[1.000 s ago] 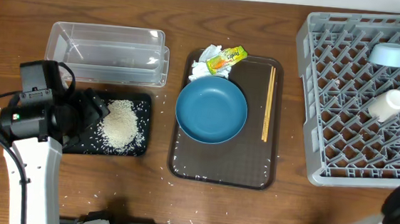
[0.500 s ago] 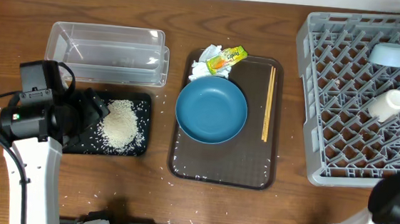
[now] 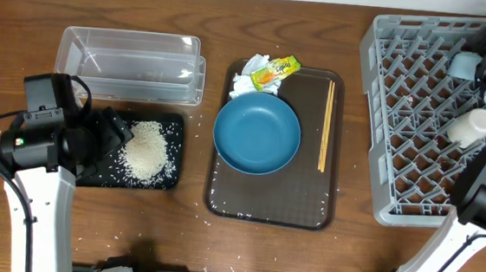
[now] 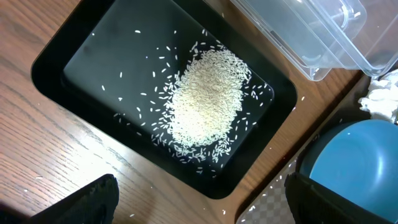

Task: Sort waste into correct bins and load items into the dishwasher rack
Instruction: 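Move the right gripper back to the blue bowl on the brown tray, then grasp the blue bowl rim with the right gripper, then carry the blue bowl with the right gripper into the dish rack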

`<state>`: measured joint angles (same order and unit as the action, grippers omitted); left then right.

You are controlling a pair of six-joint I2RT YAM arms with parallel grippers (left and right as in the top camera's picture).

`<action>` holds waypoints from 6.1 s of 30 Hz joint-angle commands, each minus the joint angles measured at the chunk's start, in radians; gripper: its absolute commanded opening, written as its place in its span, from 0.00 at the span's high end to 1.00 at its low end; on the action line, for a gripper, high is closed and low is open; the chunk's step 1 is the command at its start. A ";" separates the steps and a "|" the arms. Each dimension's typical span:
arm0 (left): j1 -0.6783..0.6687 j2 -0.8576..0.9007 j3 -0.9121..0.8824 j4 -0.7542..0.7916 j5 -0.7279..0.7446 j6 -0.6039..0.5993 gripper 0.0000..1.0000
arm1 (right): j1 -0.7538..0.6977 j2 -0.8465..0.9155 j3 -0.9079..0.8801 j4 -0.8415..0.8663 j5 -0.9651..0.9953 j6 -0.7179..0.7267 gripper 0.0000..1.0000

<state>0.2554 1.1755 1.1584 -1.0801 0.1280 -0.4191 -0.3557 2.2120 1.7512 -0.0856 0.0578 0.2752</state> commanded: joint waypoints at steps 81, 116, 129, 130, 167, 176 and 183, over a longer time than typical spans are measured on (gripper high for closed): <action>0.006 0.001 0.013 -0.004 -0.002 0.002 0.12 | 1.178 -0.382 -0.272 -0.884 -0.053 -0.094 0.01; 0.006 0.001 0.013 -0.004 -0.002 0.002 0.11 | 1.280 -0.177 0.165 -1.202 0.093 -0.074 0.99; 0.006 0.001 0.013 -0.004 -0.002 0.002 0.11 | 0.941 -0.306 0.575 -1.592 0.220 0.087 0.99; 0.006 0.001 0.013 -0.004 -0.002 0.002 0.12 | 0.896 -0.328 0.574 -1.598 0.200 0.087 0.99; 0.006 0.001 0.013 -0.004 -0.001 0.002 0.12 | -0.525 -0.414 0.098 -1.282 -1.377 -0.535 0.99; 0.006 0.001 0.013 -0.004 -0.001 0.002 0.12 | -0.555 -0.254 0.096 -1.226 -1.489 -0.534 0.99; 0.006 0.001 0.013 -0.004 -0.002 0.002 0.12 | -0.582 -0.134 0.096 -1.189 -1.567 -0.480 0.99</action>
<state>0.2554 1.1759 1.1584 -1.0801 0.1280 -0.4191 -0.9161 2.0521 1.8542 -1.2751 -1.4460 -0.2329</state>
